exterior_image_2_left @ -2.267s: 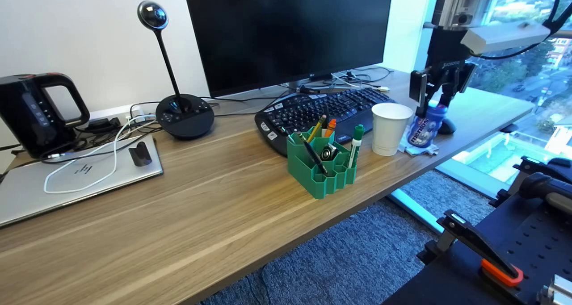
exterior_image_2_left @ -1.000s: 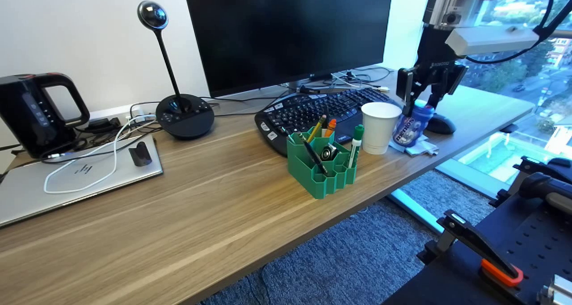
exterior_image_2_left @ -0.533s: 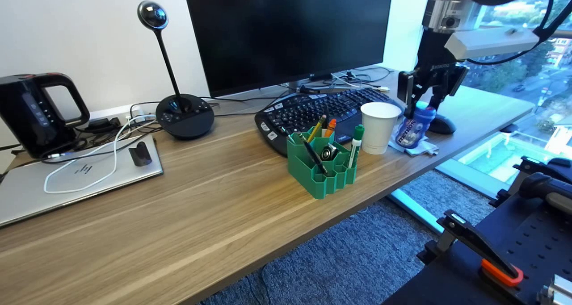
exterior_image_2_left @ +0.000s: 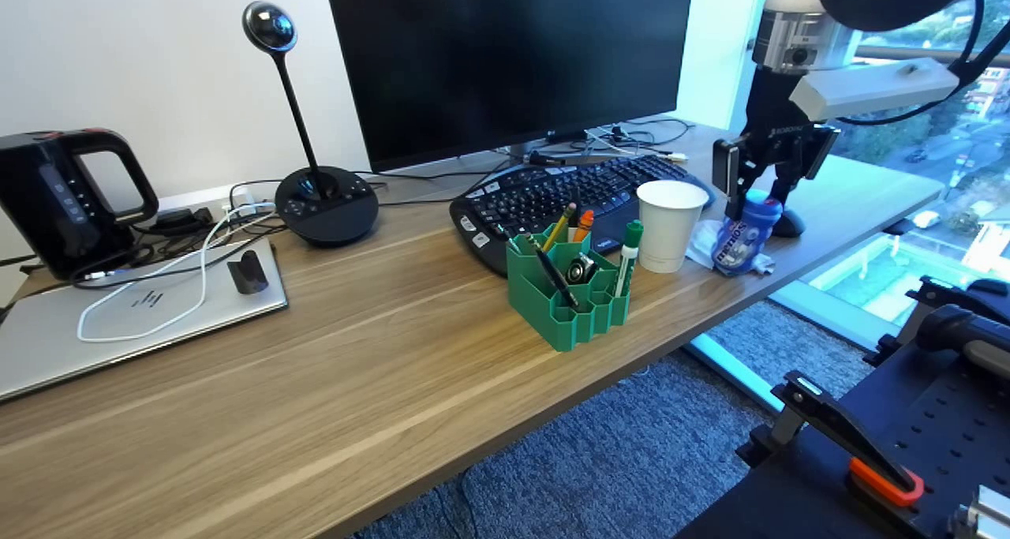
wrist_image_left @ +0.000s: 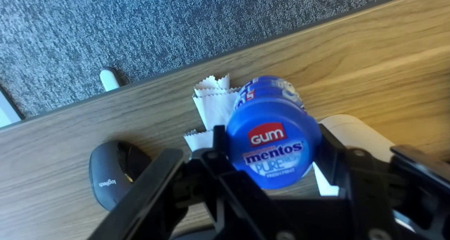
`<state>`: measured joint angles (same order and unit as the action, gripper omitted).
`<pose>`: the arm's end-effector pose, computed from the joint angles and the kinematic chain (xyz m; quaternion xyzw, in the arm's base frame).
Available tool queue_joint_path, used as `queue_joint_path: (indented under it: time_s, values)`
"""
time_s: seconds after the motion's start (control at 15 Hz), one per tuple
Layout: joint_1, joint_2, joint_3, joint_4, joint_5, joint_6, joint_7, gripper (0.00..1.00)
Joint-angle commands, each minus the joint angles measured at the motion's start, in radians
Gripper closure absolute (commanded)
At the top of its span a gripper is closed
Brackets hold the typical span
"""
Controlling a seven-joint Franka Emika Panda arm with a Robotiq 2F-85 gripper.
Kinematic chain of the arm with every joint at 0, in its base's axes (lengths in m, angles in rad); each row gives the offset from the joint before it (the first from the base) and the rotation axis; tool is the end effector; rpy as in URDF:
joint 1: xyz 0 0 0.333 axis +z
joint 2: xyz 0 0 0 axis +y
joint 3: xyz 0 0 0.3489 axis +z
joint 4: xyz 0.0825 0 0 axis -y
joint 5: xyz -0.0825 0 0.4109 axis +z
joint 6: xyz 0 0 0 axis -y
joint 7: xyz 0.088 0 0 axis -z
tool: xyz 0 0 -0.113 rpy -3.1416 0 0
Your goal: Move the blue bottle to the left
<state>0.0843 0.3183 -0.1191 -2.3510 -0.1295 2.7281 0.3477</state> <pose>0.5422 -0.0159 0.2035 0.9902 -0.1286 0.0363 0.0411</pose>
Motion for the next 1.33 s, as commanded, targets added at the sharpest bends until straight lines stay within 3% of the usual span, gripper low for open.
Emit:
queue_joint_path:
  time_s: [0.0, 0.87, 0.93, 1.13, 1.27]
  values:
    - [0.028, 0.012, -0.025, 0.012, -0.022, -0.032, 0.043, 0.64]
    - [0.057, 0.022, -0.038, 0.018, -0.026, -0.050, 0.066, 0.64]
    - [0.059, 0.022, -0.039, 0.021, -0.024, -0.059, 0.073, 0.14]
    - [0.061, 0.020, -0.038, 0.032, -0.024, -0.091, 0.091, 0.01]
    - [0.060, 0.021, -0.037, 0.041, -0.025, -0.107, 0.106, 0.00]
